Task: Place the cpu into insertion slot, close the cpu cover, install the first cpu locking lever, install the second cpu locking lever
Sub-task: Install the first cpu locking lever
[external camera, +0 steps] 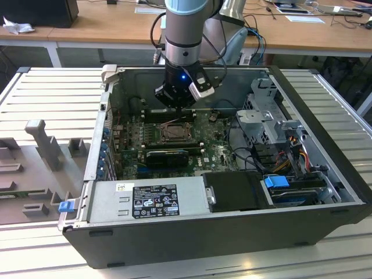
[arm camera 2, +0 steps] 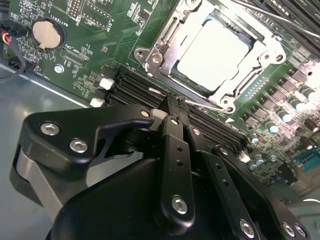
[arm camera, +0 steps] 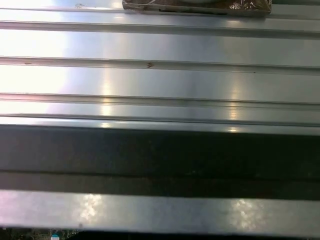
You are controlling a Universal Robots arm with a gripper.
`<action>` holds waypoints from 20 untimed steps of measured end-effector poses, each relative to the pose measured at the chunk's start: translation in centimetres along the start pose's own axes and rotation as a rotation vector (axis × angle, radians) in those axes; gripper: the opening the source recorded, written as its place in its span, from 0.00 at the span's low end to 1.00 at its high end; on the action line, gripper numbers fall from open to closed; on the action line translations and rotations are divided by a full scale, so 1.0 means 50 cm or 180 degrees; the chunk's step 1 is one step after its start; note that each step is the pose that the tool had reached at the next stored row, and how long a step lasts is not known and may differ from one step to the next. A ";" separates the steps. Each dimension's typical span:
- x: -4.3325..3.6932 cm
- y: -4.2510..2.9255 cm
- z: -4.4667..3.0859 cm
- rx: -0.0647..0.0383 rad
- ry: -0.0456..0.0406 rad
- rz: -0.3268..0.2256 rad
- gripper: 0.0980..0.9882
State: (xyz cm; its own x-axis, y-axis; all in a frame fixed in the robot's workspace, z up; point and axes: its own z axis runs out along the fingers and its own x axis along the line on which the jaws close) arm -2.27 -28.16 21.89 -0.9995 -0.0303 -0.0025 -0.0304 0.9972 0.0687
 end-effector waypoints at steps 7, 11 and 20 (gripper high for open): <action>-0.012 0.000 0.010 0.0000 0.0000 0.0000 0.01; -0.016 0.001 0.019 0.0000 0.0000 0.0000 0.01; -0.016 0.000 0.029 0.0003 0.0001 0.0000 0.01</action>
State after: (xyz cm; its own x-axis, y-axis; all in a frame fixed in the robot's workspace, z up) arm -1.47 -28.03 20.43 -0.9995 -0.0304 -0.0023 -0.0305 0.9972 0.0676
